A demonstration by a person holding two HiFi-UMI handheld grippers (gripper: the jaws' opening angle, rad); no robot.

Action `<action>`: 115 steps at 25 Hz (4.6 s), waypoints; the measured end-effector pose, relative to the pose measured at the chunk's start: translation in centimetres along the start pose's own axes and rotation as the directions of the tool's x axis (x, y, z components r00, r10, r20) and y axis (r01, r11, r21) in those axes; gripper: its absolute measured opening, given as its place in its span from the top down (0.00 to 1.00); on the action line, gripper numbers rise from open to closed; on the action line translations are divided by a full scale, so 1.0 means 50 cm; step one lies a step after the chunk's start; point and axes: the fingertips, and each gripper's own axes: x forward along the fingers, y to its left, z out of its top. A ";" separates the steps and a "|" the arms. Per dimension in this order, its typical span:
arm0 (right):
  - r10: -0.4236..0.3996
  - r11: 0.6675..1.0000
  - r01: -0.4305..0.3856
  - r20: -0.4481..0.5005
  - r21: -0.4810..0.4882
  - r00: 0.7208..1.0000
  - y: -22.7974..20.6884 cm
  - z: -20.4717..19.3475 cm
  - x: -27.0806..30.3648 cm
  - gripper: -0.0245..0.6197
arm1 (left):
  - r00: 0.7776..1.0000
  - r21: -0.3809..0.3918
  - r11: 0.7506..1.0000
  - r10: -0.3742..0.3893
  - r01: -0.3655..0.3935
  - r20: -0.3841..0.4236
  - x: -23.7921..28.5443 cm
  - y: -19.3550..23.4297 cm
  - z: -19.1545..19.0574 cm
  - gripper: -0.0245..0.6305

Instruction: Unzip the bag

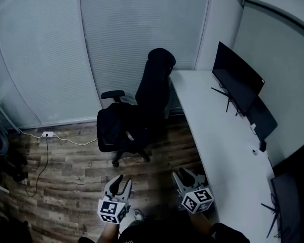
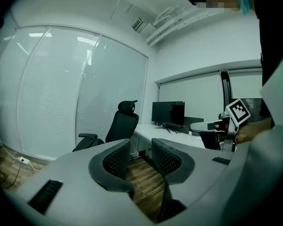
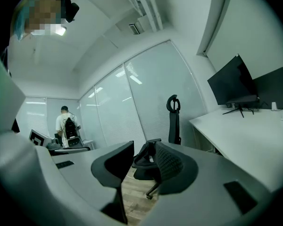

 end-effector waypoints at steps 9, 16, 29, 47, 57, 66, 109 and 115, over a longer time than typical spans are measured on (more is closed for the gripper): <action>-0.115 0.993 0.116 -0.010 0.036 0.993 0.014 -0.039 0.088 0.77 | 0.993 -0.003 0.994 -0.109 0.109 -0.045 0.055 0.110 -0.028 0.75; -0.147 0.986 0.151 -0.068 0.067 0.987 -0.002 -0.094 0.128 0.77 | 0.991 -0.021 0.994 -0.111 0.110 -0.076 0.081 0.167 -0.063 0.75; -0.121 0.985 0.135 -0.131 0.107 0.984 -0.119 -0.139 0.248 0.77 | 0.987 0.063 0.994 -0.084 0.093 -0.133 0.224 0.250 -0.065 0.75; -0.025 0.993 0.050 -0.223 0.105 0.974 -0.359 -0.167 0.464 0.77 | 0.952 0.221 0.951 -0.152 0.214 -0.264 0.589 0.300 -0.090 0.75; -0.007 0.990 0.046 -0.270 0.137 0.963 -0.460 -0.233 0.550 0.77 | 0.903 0.304 0.891 -0.216 0.338 -0.371 0.747 0.321 -0.117 0.75; 0.040 0.991 0.003 -0.326 0.131 0.945 -0.522 -0.325 0.615 0.77 | 0.823 0.316 0.824 -0.281 0.471 -0.494 0.866 0.319 -0.177 0.72; 0.186 0.976 -0.213 -0.332 -0.044 0.925 -0.505 -0.479 0.762 0.87 | 0.606 0.160 0.808 -0.277 0.566 -0.745 1.069 0.340 -0.445 0.71; 0.196 0.977 -0.210 -0.272 -0.026 0.942 -0.477 -0.455 0.742 0.87 | 0.598 0.149 0.813 -0.277 0.563 -0.752 1.070 0.341 -0.449 0.71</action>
